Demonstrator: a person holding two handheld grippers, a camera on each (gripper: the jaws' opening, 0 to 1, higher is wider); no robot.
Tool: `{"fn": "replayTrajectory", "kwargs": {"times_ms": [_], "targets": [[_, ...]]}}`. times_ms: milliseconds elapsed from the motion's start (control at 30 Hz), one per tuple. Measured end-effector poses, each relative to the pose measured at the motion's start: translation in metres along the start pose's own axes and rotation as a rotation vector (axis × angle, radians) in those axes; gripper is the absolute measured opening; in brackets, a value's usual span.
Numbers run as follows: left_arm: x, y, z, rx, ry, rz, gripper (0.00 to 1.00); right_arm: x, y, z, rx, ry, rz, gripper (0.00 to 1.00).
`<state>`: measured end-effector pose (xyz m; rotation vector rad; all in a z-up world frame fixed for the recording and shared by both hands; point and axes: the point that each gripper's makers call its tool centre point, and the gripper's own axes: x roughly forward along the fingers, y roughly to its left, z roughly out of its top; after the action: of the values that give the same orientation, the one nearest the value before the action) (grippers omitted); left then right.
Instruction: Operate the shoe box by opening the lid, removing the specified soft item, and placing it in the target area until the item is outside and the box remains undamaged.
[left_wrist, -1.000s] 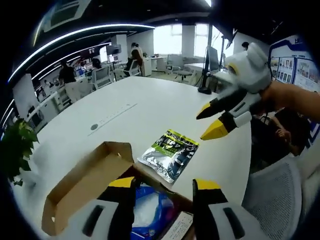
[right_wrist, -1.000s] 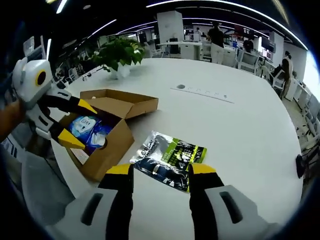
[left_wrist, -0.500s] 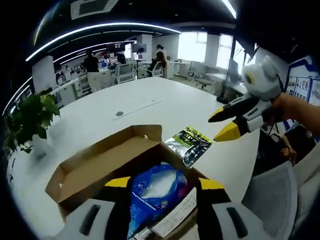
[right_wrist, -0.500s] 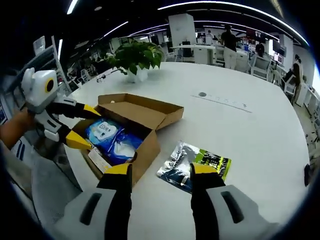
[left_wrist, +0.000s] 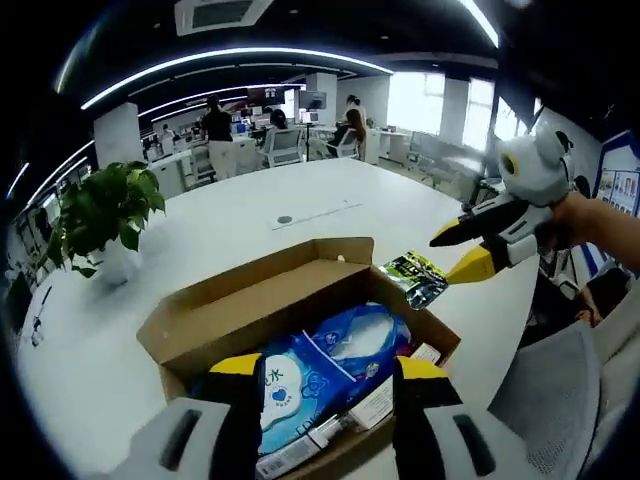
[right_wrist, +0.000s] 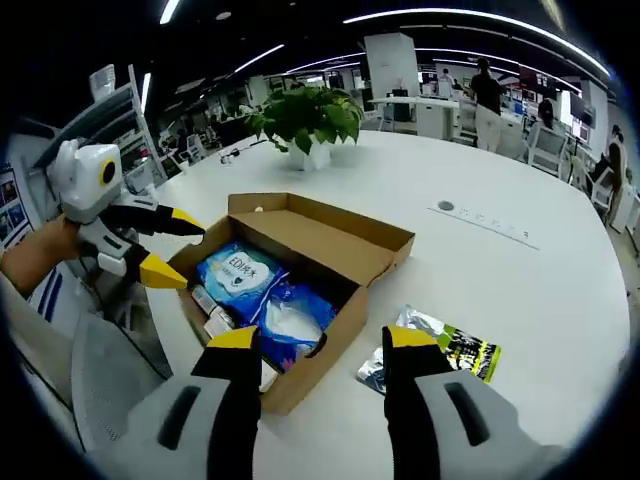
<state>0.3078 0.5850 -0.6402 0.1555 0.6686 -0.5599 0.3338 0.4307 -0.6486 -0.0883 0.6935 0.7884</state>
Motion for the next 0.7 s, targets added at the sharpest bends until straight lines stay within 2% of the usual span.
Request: {"fn": "replayTrajectory", "kwargs": {"times_ms": [467,600,700], "targets": [[-0.033,0.047,-0.036,-0.089,0.013,0.103,0.51,0.035,0.036,-0.004,-0.061,0.022,0.113,0.53],[-0.039,0.064,-0.046,-0.116,0.022,0.142,0.50,0.047,0.043,-0.005,-0.084,0.033,0.132,0.52],[-0.043,0.070,-0.053,-0.141,0.028,0.161,0.48,0.055,0.049,-0.004,-0.091,0.035,0.151,0.52]]}}
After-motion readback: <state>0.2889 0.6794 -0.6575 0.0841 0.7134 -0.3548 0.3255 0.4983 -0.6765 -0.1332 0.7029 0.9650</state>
